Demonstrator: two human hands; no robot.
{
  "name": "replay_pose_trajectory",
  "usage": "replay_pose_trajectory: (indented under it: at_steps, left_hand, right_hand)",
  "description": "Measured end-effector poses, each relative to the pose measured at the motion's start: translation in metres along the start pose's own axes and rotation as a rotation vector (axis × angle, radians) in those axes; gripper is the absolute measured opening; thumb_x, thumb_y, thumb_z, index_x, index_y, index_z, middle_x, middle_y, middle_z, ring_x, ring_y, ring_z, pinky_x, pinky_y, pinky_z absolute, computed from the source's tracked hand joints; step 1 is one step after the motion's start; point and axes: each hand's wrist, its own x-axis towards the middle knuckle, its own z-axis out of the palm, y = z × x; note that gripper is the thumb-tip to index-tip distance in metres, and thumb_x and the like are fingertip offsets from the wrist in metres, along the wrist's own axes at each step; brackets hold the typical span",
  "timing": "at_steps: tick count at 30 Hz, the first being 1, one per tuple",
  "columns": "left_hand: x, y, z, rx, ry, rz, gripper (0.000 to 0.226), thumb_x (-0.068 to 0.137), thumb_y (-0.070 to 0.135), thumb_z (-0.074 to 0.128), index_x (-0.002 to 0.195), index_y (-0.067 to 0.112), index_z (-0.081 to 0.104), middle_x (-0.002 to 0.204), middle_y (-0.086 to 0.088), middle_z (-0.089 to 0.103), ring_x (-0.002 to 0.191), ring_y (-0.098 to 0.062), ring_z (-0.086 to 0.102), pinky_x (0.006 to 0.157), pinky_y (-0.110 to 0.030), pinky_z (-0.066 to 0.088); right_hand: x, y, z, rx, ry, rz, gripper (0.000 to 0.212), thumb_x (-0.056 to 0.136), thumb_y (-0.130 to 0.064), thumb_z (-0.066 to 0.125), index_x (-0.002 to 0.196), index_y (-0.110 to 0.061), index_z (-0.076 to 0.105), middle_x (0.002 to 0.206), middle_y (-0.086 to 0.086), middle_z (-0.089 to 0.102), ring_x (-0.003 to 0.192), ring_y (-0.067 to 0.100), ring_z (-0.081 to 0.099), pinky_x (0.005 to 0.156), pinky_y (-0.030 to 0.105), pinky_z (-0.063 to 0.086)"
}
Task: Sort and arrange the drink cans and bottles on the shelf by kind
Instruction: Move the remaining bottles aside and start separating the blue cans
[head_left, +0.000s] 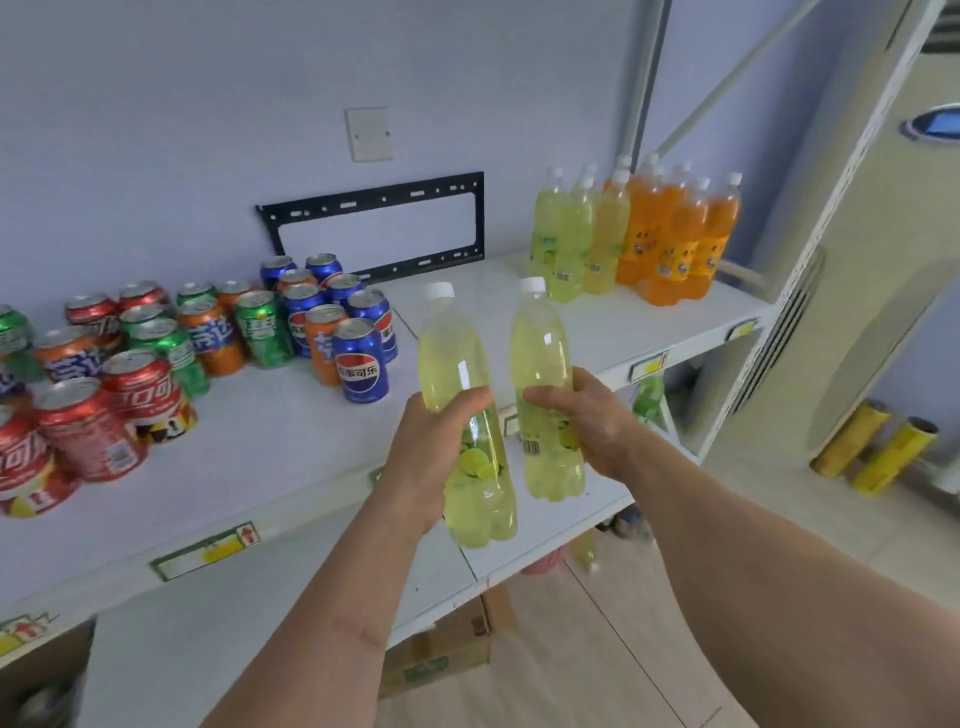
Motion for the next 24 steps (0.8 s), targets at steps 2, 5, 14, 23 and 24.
replay_pose_trajectory:
  at_steps: [2, 5, 14, 23, 24]
  left_hand:
    - [0.020, -0.001, 0.027, 0.038, -0.024, 0.022, 0.041, 0.071, 0.040, 0.077, 0.107, 0.022, 0.072, 0.102, -0.012, 0.074, 0.095, -0.034, 0.071, 0.080, -0.054, 0.058]
    - [0.054, 0.002, 0.065, 0.070, -0.022, 0.033, 0.046, 0.069, 0.044, 0.079, 0.109, 0.023, 0.071, 0.105, -0.011, 0.074, 0.097, -0.033, 0.071, 0.083, -0.057, 0.057]
    - [0.182, 0.010, 0.156, 0.105, -0.033, 0.109, 0.047, 0.069, 0.046, 0.078, 0.111, 0.026, 0.069, 0.105, -0.005, 0.074, 0.096, -0.027, 0.072, 0.083, -0.058, 0.058]
    - [0.253, 0.011, 0.224, 0.163, 0.116, 0.193, 0.044, 0.076, 0.035, 0.082, 0.113, 0.028, 0.060, 0.100, 0.009, 0.073, 0.090, -0.009, 0.072, 0.074, -0.033, 0.058]
    - [0.259, 0.009, 0.230, 0.179, 0.138, 0.204, 0.045, 0.075, 0.034, 0.082, 0.114, 0.029, 0.060, 0.100, 0.010, 0.073, 0.090, -0.008, 0.072, 0.076, -0.034, 0.058]
  right_hand:
    - [0.016, -0.007, -0.028, 0.014, 0.004, -0.005, 0.070, 0.067, -0.024, 0.087, 0.127, -0.010, 0.054, 0.117, 0.024, 0.065, 0.100, 0.046, 0.066, 0.080, 0.065, 0.054]
    - [0.045, -0.022, -0.065, 0.000, 0.022, -0.042, 0.069, 0.067, -0.025, 0.087, 0.126, -0.016, 0.054, 0.115, 0.018, 0.067, 0.102, 0.042, 0.067, 0.082, 0.062, 0.055]
    - [0.146, -0.074, -0.161, -0.050, 0.036, -0.127, 0.068, 0.065, -0.023, 0.085, 0.127, -0.022, 0.057, 0.115, 0.010, 0.071, 0.105, 0.036, 0.067, 0.092, 0.062, 0.050]
    - [0.233, -0.104, -0.236, -0.171, -0.039, -0.182, 0.056, 0.080, -0.008, 0.078, 0.130, -0.021, 0.057, 0.117, -0.002, 0.071, 0.113, 0.022, 0.063, 0.096, 0.039, 0.050]
    - [0.244, -0.105, -0.243, -0.175, -0.053, -0.180, 0.057, 0.080, -0.008, 0.079, 0.130, -0.021, 0.056, 0.117, -0.003, 0.071, 0.113, 0.021, 0.063, 0.096, 0.039, 0.050]
